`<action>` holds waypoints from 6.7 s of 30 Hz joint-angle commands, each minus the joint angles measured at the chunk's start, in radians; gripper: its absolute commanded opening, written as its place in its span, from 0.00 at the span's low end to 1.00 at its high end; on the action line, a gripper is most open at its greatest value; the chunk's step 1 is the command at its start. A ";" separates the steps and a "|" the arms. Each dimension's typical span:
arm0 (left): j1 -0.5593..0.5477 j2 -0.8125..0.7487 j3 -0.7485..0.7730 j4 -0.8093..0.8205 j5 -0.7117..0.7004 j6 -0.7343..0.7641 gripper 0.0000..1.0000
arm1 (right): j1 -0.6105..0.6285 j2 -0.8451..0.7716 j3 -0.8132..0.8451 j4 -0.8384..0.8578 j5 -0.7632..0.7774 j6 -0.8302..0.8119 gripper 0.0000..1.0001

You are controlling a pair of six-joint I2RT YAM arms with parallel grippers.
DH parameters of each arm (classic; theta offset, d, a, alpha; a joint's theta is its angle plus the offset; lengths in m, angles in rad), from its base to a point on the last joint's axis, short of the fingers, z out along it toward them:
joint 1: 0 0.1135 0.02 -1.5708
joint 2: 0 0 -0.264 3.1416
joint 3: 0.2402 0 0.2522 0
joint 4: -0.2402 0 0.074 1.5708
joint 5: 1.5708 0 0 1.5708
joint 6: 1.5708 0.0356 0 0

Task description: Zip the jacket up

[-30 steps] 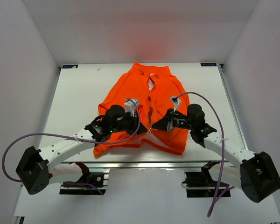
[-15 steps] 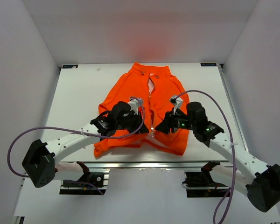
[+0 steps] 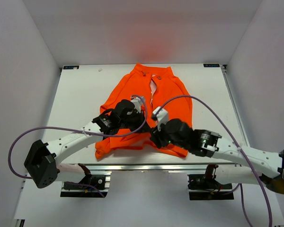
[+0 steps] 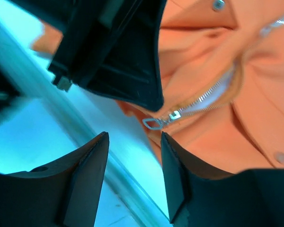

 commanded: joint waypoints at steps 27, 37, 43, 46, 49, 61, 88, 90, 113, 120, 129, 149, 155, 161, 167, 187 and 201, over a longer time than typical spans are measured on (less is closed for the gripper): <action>-0.010 -0.033 0.053 -0.052 0.035 -0.065 0.00 | 0.392 0.357 -0.049 0.177 0.890 0.123 0.61; -0.010 -0.052 0.033 -0.025 0.060 -0.083 0.00 | 0.377 0.401 -0.081 0.281 0.947 0.072 0.62; -0.011 -0.056 0.029 -0.035 0.064 -0.086 0.00 | 0.354 0.395 -0.120 0.377 0.964 0.014 0.51; -0.010 -0.061 0.027 -0.037 0.060 -0.086 0.00 | 0.354 0.357 -0.132 0.380 0.932 0.008 0.38; -0.010 -0.067 0.015 -0.028 0.057 -0.091 0.00 | 0.354 0.314 -0.152 0.387 0.899 0.000 0.25; -0.010 -0.041 0.009 -0.035 0.069 -0.074 0.00 | 0.273 0.154 -0.175 0.375 0.487 0.006 0.01; -0.010 -0.021 0.022 -0.071 0.109 -0.002 0.00 | 0.059 0.050 -0.228 0.335 0.101 -0.041 0.34; -0.011 -0.021 0.021 -0.069 0.109 -0.002 0.00 | 0.055 0.042 -0.235 0.329 0.108 -0.046 0.35; -0.010 0.005 0.049 -0.097 0.132 0.030 0.00 | 0.019 0.053 -0.239 0.258 0.068 -0.132 0.42; -0.011 0.010 0.053 -0.095 0.140 0.036 0.00 | 0.018 0.071 -0.236 0.246 0.037 -0.153 0.35; -0.011 0.016 0.059 -0.104 0.141 0.044 0.00 | 0.018 0.062 -0.232 0.206 0.075 -0.156 0.30; -0.011 0.031 0.088 -0.123 0.137 0.047 0.00 | 0.018 0.108 -0.330 0.365 0.229 -0.155 0.48; -0.010 0.034 0.095 -0.121 0.137 0.046 0.00 | 0.019 0.035 -0.368 0.476 0.160 -0.198 0.48; -0.011 0.039 0.099 -0.127 0.135 0.046 0.00 | 0.019 0.073 -0.365 0.485 0.089 -0.205 0.49; -0.011 0.031 0.098 -0.130 0.126 0.044 0.00 | 0.019 0.094 -0.371 0.467 0.097 -0.205 0.50; -0.010 0.027 0.101 -0.138 0.109 0.032 0.00 | 0.019 0.042 -0.457 0.649 0.226 -0.129 0.52; -0.010 0.017 0.098 -0.141 0.092 0.026 0.00 | 0.021 0.031 -0.477 0.657 0.120 -0.089 0.52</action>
